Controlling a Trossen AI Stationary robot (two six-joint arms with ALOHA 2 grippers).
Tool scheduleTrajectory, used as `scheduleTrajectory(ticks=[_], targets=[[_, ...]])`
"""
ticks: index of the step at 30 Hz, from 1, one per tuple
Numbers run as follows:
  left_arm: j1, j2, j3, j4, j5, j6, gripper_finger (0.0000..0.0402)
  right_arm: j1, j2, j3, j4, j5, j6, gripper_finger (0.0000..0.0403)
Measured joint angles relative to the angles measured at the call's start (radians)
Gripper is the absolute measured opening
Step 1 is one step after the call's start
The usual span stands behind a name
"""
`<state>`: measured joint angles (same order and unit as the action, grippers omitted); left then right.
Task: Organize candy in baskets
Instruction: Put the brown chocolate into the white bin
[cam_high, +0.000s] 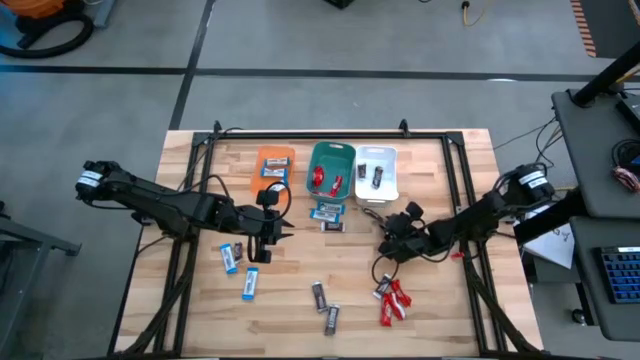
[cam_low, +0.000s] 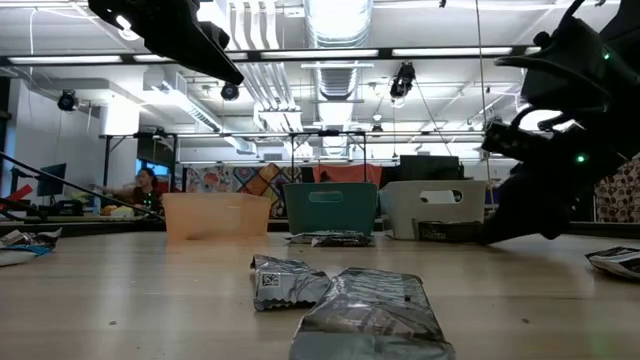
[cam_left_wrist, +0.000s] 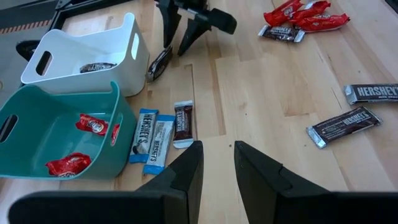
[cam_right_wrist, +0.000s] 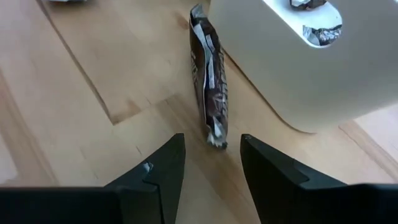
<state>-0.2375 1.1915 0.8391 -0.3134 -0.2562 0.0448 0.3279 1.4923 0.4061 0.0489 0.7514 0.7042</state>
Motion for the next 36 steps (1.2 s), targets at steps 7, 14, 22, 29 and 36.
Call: scheduleTrajectory(ticks=[7, 14, 22, 29, 36], targets=[[0.000, 0.000, 0.000, 0.003, 0.000, 0.000, 0.0075, -0.001, 0.001, -0.001, 0.015, 0.030, -0.015, 0.0120], [0.000, 0.000, 0.000, 0.008, 0.000, -0.001, 0.0075, -0.002, 0.001, -0.002, 0.014, 0.032, -0.035, 0.0039], [0.000, 0.000, -0.002, 0.007, 0.000, -0.001, 0.0075, -0.001, -0.001, -0.002, 0.069, 0.027, -0.084, 0.0009], [0.000, 0.000, -0.002, 0.007, 0.000, -0.001, 0.0075, -0.001, -0.058, 0.004, 0.136, 0.027, -0.175, 0.0008], [0.000, 0.000, -0.002, 0.007, 0.000, -0.001, 0.0075, -0.007, -0.182, 0.024, 0.167, 0.078, -0.256, 0.0008]])
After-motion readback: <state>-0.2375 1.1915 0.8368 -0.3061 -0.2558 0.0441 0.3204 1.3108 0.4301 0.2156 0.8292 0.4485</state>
